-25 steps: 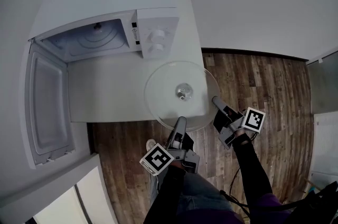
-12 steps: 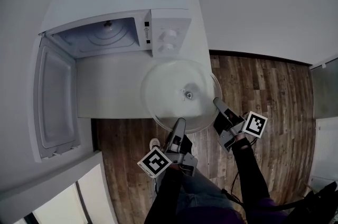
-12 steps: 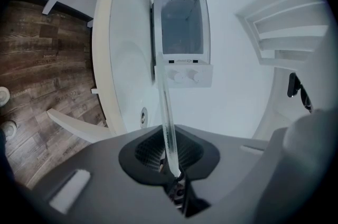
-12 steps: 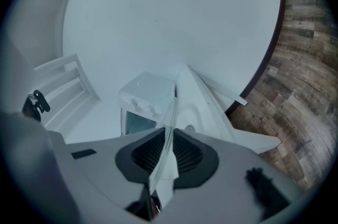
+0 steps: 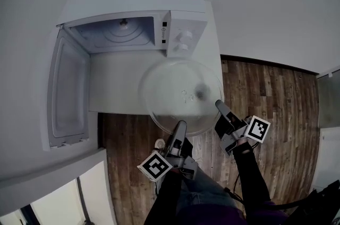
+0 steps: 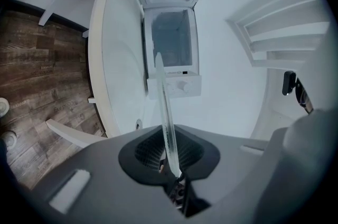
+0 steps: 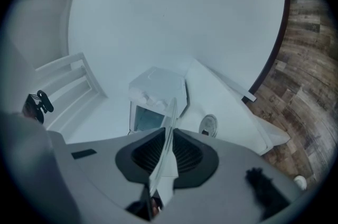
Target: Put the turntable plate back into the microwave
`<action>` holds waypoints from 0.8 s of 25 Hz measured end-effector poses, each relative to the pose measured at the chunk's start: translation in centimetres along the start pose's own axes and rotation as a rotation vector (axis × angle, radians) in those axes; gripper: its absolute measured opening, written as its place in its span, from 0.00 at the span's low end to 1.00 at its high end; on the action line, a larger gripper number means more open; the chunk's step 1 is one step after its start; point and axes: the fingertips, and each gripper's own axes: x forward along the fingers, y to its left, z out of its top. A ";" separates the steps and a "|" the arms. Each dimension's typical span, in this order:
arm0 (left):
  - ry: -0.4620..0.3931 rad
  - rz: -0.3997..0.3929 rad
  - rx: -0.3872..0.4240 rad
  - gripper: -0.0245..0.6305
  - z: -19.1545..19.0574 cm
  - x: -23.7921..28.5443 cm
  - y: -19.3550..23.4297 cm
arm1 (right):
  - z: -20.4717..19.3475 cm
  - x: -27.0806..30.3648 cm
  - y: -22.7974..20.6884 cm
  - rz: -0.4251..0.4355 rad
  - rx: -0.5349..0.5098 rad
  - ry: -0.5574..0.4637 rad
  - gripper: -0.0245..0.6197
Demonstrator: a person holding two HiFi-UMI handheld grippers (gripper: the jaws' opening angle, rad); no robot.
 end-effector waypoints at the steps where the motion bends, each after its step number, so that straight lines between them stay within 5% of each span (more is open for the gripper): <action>1: -0.006 -0.006 0.003 0.09 0.2 -0.2 -0.2 | -0.1 0.2 0.3 0.007 0.001 0.001 0.12; 20: -0.144 -0.056 0.048 0.09 5.3 -4.3 -2.8 | -3.2 4.8 6.3 0.120 -0.062 0.116 0.11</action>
